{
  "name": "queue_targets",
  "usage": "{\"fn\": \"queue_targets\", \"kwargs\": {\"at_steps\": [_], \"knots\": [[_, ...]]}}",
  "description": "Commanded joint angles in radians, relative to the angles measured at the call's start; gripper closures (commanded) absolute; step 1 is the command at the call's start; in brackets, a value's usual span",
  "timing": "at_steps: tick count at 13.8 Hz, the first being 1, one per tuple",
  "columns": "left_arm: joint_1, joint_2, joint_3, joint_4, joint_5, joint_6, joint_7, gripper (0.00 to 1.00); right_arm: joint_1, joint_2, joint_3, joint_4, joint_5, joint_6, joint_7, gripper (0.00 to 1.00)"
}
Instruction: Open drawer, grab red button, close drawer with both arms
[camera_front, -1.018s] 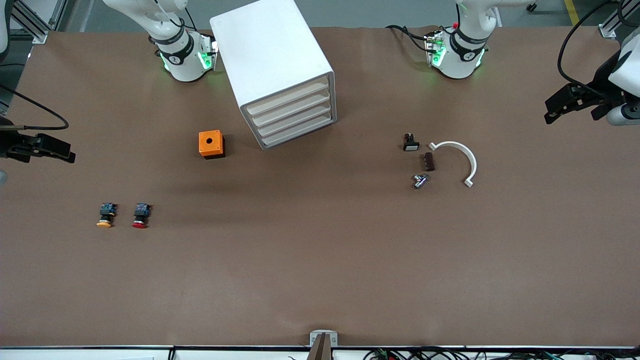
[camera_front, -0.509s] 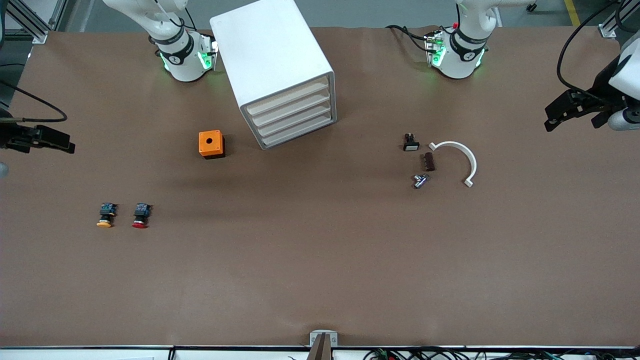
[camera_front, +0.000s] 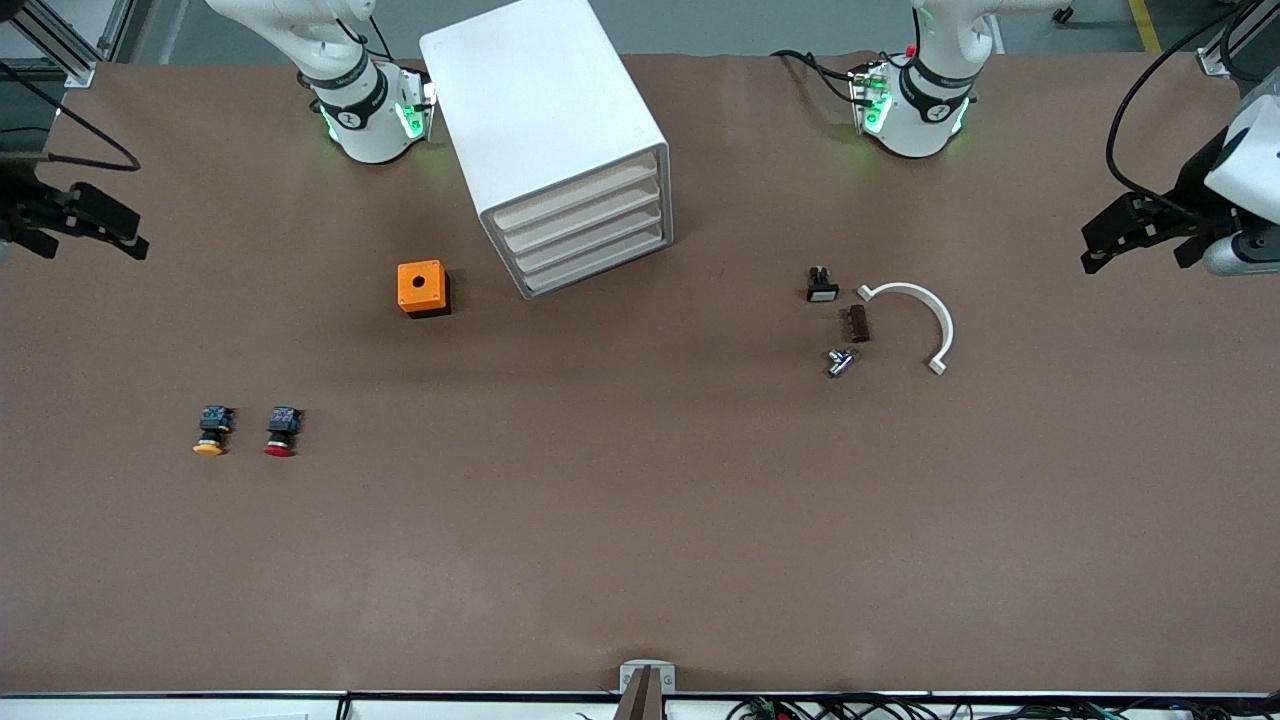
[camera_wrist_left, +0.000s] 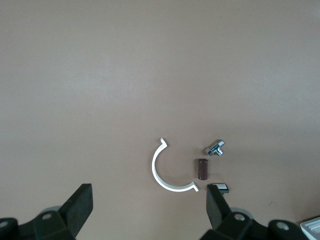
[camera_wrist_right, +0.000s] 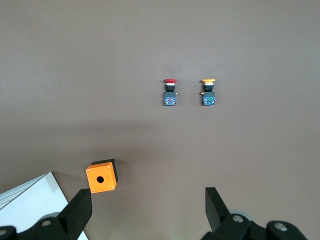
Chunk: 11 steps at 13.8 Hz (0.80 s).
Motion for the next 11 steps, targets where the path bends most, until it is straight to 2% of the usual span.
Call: {"fn": "queue_targets", "kwargs": {"at_steps": [1,11], "knots": [[0.004,0.002,-0.005,0.012,-0.002,0.005,0.022,0.00,-0.013,-0.002,0.003,0.005,0.016,-0.007,-0.007,0.00],[-0.004,0.005,-0.006,0.021,0.005,-0.018,0.015,0.00,-0.010,0.000,0.006,0.007,0.018,-0.007,-0.007,0.00]]}}
